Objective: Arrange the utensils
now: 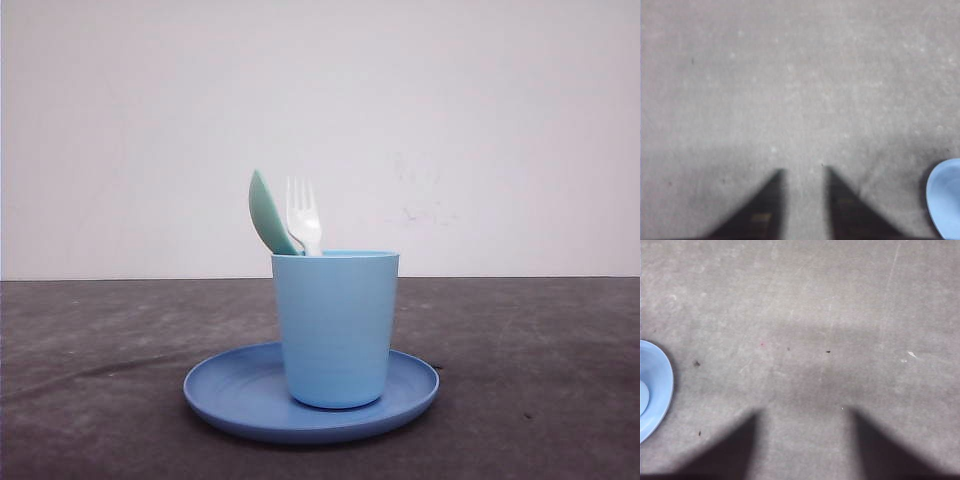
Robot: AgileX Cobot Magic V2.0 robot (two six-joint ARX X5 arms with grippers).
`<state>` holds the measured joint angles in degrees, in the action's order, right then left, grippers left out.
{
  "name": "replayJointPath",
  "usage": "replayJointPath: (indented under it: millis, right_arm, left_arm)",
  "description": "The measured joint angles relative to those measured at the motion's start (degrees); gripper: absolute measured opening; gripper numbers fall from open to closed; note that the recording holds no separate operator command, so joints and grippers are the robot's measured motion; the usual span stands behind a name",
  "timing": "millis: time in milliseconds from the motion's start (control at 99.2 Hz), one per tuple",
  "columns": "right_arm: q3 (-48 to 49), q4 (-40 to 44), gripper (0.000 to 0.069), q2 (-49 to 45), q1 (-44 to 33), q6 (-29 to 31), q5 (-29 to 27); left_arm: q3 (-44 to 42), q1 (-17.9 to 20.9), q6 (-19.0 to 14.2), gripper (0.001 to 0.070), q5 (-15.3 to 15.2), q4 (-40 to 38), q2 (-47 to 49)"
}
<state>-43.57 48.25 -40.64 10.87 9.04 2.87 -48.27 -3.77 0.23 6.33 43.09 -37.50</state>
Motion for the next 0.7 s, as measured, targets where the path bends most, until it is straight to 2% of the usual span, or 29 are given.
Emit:
replayJointPath:
  millis: [71, 161, 696]
  right_arm:
    - [0.00, -0.31, 0.0083, 0.00, 0.00, -0.07, -0.02]
    - [0.00, -0.28, 0.0036, 0.00, 0.00, -0.07, 0.04]
    - [0.00, -5.66, 0.0021, 0.00, 0.00, -0.07, 0.02]
  left_arm:
    - [0.00, 0.00, 0.02, 0.0031, 0.00, 0.22, 0.00]
    - [0.00, 0.00, 0.02, 0.0025, 0.00, 0.09, 0.00]
    - [0.00, -0.07, -0.22, 0.0025, 0.00, -0.48, 0.09]
